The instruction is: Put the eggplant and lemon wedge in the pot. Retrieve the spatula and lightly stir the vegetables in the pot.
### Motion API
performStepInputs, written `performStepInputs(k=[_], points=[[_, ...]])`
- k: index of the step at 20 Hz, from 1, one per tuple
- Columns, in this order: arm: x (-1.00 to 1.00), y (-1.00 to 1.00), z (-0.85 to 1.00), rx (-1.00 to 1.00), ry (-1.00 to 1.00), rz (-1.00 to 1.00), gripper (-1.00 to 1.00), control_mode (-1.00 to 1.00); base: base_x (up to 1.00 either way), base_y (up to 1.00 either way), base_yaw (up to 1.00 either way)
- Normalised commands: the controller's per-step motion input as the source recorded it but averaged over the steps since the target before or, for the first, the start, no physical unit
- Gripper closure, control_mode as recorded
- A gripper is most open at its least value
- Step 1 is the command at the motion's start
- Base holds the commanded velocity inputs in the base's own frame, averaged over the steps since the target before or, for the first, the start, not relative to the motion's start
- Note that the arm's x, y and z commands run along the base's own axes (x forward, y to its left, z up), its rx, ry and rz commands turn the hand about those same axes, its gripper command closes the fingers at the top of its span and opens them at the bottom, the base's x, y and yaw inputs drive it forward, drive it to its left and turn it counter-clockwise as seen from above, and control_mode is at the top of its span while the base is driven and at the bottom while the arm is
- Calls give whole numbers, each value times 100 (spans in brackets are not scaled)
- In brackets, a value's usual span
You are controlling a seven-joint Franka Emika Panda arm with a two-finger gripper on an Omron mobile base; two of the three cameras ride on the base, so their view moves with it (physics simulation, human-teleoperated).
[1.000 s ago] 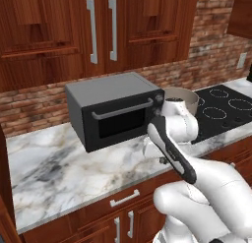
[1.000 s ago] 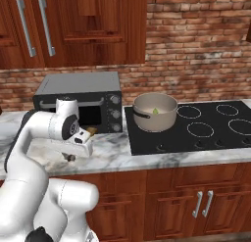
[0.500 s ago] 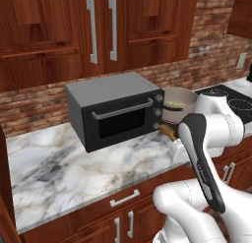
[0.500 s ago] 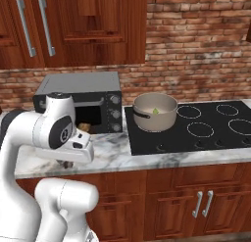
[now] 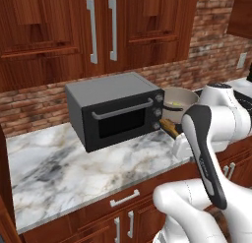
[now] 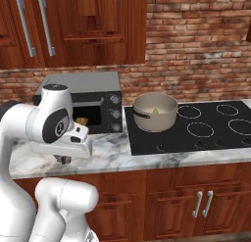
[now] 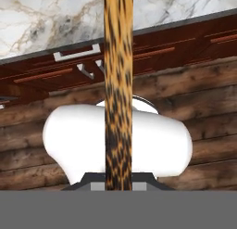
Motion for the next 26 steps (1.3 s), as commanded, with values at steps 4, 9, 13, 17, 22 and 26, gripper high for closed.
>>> performStepInputs(k=[4,9,13,17,22,26], points=[[0,0,0,0,0,0,100,-100,0,0,0],[0,0,0,0,0,0,100,100,-14,-8,0],[0,0,0,0,0,0,100,100,-85,-67,-13],[0,0,0,0,0,0,100,100,-23,-76,-9],[0,0,0,0,0,0,100,100,10,-97,1],[0,0,0,0,0,0,100,100,7,-100,11]])
